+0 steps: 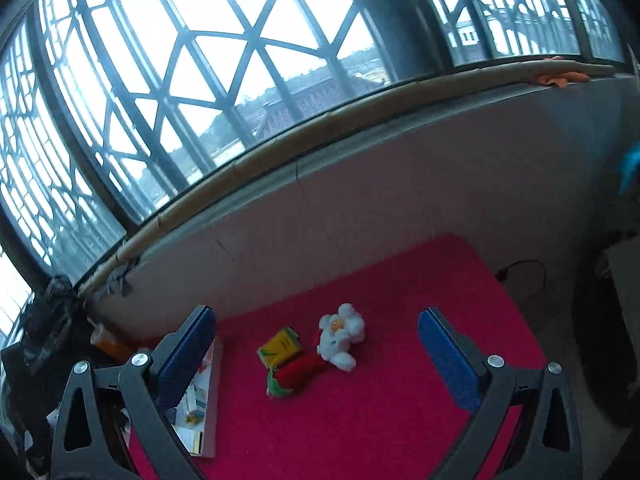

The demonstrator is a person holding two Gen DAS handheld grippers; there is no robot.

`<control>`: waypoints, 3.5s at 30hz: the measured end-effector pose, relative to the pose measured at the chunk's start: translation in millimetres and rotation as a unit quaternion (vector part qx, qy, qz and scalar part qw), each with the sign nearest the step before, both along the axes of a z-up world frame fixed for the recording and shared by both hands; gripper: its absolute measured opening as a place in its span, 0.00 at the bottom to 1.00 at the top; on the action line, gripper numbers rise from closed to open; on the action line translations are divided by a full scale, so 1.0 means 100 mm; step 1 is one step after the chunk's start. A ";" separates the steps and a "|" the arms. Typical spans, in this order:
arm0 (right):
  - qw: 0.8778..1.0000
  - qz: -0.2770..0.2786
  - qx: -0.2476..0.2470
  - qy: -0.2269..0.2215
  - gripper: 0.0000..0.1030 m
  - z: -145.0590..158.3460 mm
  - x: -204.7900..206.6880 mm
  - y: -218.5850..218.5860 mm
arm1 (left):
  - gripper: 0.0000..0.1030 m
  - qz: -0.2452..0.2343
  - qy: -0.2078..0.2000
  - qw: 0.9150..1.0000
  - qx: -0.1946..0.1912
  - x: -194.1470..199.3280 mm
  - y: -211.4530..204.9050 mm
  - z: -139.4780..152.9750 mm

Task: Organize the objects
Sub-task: 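Move both open tools toward the plush toys beside the tray, then grasp the red-and-green plush with the left tool while the right grasps the white plush, then lift and carry both plush toys over the white tray with both tools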

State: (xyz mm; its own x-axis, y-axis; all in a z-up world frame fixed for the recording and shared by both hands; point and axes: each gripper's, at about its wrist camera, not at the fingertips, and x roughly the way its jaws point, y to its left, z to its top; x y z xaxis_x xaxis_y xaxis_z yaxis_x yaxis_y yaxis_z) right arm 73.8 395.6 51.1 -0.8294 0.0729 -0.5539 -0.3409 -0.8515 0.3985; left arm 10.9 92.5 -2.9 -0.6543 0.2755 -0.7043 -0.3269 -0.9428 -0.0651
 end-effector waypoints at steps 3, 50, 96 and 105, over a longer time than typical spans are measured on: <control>1.000 -0.008 0.014 0.002 1.00 0.14 0.06 -0.02 | 0.90 -0.009 0.017 1.000 0.025 -0.04 0.04 0.10; 0.970 0.060 -0.097 -0.214 1.00 -1.76 -1.47 0.27 | 0.90 -0.138 -0.129 0.980 -0.068 -0.95 0.48 -1.73; 0.959 0.102 -0.130 -0.230 0.63 -2.05 -1.88 0.36 | 0.36 -0.147 -0.175 0.972 -0.054 -0.97 1.05 -1.71; 0.977 0.097 0.002 -0.192 0.64 -1.39 -1.50 0.17 | 0.36 -0.114 -0.127 0.982 -0.080 -0.55 0.88 -1.23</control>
